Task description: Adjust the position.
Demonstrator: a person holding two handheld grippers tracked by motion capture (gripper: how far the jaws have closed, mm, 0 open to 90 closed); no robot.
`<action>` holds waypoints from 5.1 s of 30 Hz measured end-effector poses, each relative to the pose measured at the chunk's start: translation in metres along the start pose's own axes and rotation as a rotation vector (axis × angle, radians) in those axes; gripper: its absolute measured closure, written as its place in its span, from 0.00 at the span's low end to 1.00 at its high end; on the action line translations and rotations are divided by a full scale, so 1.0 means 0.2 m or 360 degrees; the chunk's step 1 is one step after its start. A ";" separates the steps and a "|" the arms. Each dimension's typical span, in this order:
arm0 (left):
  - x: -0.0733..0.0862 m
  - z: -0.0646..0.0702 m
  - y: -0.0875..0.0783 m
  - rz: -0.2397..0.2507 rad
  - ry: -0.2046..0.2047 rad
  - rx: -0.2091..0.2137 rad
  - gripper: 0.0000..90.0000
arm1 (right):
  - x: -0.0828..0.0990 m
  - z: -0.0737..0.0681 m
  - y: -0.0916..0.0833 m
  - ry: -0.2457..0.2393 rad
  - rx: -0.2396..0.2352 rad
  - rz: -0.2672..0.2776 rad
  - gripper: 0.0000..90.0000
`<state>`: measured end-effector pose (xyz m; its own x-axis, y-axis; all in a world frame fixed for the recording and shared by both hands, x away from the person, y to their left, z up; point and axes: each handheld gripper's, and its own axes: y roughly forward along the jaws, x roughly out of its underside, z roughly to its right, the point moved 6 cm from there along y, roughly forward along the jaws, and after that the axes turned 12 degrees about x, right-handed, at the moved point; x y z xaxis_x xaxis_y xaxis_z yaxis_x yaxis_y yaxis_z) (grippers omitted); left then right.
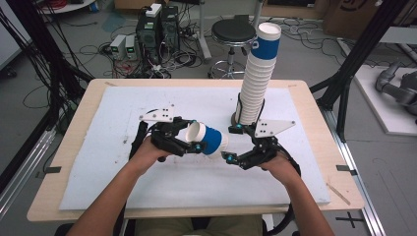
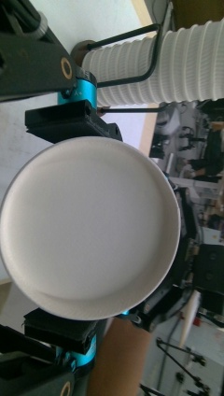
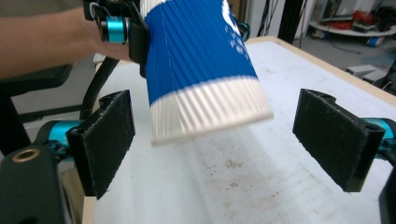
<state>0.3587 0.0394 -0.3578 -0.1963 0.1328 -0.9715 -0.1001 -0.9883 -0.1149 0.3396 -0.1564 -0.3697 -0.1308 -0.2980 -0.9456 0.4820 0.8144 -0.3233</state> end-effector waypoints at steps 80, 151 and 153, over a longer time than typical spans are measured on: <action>0.06 0.08 0.09 -0.0641 0.0080 0.0131 0.30 | -0.06 -0.09 0.06 -0.0427 -0.0173 -0.0661 0.20; 0.21 0.07 0.08 -0.0686 0.0240 -0.0153 0.16 | -0.04 -0.07 0.08 -0.0242 -0.0103 -0.0504 0.23; 0.21 0.07 0.09 -0.0691 0.0238 -0.0145 0.16 | -0.04 -0.09 0.09 -0.0312 -0.0094 -0.0557 0.23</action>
<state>0.3359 0.0283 -0.3970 -0.0117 0.5299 -0.8480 -0.0546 -0.8471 -0.5286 0.3350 -0.1298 -0.3684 -0.1079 -0.6469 -0.7549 0.3862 0.6724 -0.6315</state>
